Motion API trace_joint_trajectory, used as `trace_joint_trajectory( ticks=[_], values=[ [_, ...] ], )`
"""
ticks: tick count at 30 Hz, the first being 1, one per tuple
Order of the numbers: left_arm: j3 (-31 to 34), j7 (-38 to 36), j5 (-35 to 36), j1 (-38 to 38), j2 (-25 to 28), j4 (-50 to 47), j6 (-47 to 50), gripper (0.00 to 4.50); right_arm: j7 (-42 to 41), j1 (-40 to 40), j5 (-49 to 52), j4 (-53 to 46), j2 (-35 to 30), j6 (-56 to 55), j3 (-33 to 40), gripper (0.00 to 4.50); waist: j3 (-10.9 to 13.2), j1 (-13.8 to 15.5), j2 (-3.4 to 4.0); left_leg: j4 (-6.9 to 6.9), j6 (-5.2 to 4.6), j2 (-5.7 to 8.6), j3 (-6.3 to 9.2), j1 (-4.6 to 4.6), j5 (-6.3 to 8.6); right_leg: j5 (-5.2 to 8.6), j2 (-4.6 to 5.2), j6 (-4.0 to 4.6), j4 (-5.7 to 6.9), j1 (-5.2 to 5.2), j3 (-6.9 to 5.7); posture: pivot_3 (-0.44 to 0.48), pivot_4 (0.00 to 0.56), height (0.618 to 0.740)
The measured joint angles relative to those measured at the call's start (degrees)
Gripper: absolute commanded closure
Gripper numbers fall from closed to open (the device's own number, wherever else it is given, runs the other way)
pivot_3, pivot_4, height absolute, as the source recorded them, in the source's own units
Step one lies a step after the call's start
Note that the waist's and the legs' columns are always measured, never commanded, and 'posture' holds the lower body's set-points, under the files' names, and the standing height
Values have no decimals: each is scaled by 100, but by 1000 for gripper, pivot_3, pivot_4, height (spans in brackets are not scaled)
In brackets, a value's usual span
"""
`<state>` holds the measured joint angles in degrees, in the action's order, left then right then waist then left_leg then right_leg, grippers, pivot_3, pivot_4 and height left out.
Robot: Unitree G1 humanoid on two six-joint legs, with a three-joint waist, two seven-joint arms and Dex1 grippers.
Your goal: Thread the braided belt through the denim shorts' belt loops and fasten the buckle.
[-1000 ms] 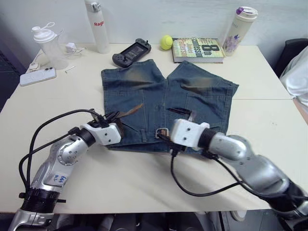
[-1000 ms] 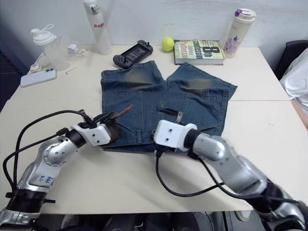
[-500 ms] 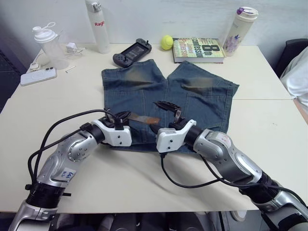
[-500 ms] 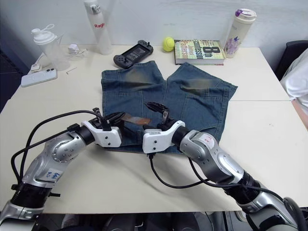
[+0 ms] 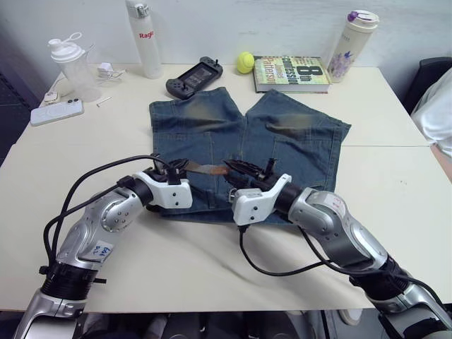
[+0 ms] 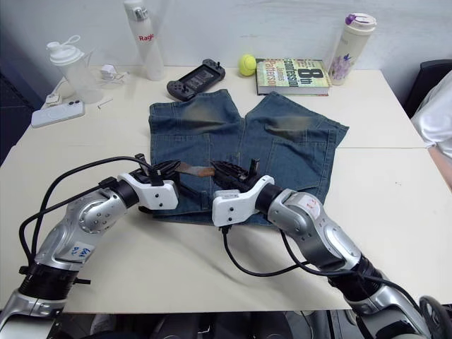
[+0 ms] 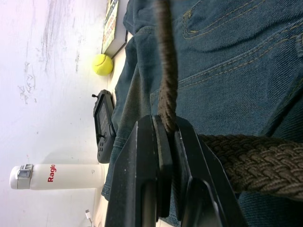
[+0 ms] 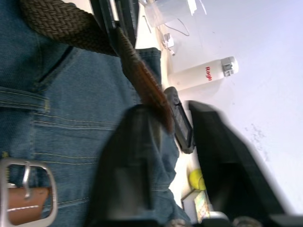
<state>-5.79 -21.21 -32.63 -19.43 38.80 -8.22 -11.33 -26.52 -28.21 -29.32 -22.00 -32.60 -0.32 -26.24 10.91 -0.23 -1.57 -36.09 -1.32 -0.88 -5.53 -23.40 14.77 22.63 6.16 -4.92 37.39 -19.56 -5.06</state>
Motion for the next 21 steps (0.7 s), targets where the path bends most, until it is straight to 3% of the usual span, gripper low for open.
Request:
trace_joint_trajectory(
  ticks=[8, 15, 18, 21],
  values=[
    [-1, 0, -37, -1, -40, 0, 79, 4500, -74, 17, -51, 116, 110, -112, 65, 4449, 0, -1, 0, -3, 0, 0, 1, 0, 0, 0, 0, 0, 4, 0, -4, 0, 150, 740],
    [21, -114, 205, -1, -212, -53, 212, 1783, -147, 44, -51, 233, 180, -227, 167, 4500, 0, 0, 0, -7, 0, 0, 2, 2, 0, 0, 0, 0, 9, 1, -6, 0, 150, 740],
    [70, -298, 452, 51, -216, -192, 340, 1783, -144, 61, -61, 364, 174, -298, 203, 4500, 0, -6, 0, -8, 0, 0, 3, 3, 0, 0, 0, 0, 10, 1, -7, 0, 150, 740],
    [703, -845, 1914, 404, -465, -823, 1110, 1783, -24, 67, -218, 655, 34, -521, 282, 4500, 0, -29, 0, -10, 1, -3, 8, 2, -1, 0, 1, 0, 11, 1, -8, 0, 150, 740]
  ],
)
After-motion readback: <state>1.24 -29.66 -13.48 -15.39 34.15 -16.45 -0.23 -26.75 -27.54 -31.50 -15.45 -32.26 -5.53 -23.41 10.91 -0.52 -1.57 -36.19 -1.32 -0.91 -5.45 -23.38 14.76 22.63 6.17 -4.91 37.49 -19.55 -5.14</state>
